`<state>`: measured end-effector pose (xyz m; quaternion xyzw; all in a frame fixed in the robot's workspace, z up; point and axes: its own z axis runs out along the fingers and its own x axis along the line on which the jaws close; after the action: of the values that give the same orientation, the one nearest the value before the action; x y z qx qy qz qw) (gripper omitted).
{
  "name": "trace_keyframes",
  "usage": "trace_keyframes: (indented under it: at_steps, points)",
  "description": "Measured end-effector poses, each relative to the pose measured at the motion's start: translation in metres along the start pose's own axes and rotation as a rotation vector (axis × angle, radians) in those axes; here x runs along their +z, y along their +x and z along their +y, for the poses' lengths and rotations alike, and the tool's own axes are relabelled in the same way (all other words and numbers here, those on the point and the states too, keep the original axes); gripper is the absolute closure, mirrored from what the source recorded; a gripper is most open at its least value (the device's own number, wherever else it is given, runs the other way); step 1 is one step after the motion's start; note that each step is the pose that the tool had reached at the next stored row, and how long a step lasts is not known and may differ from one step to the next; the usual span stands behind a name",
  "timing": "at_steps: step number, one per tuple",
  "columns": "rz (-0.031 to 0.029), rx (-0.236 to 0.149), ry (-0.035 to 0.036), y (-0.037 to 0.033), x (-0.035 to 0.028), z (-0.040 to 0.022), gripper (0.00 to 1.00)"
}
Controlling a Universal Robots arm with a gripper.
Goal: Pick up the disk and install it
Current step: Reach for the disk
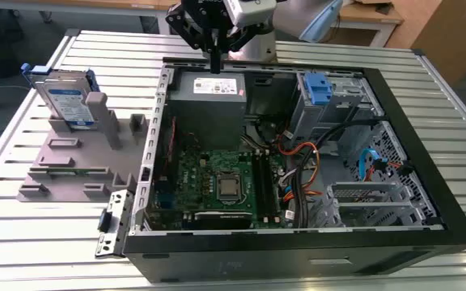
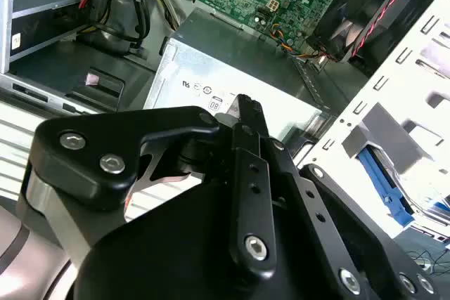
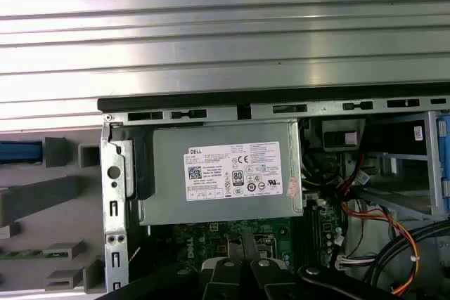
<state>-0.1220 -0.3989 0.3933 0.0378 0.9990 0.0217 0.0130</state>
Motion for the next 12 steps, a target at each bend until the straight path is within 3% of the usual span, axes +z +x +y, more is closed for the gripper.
trace_keyframes:
  at_steps: [12]
  points:
    - [0.0,0.0,0.0001,0.0041,-0.0002,-0.0003,0.89]
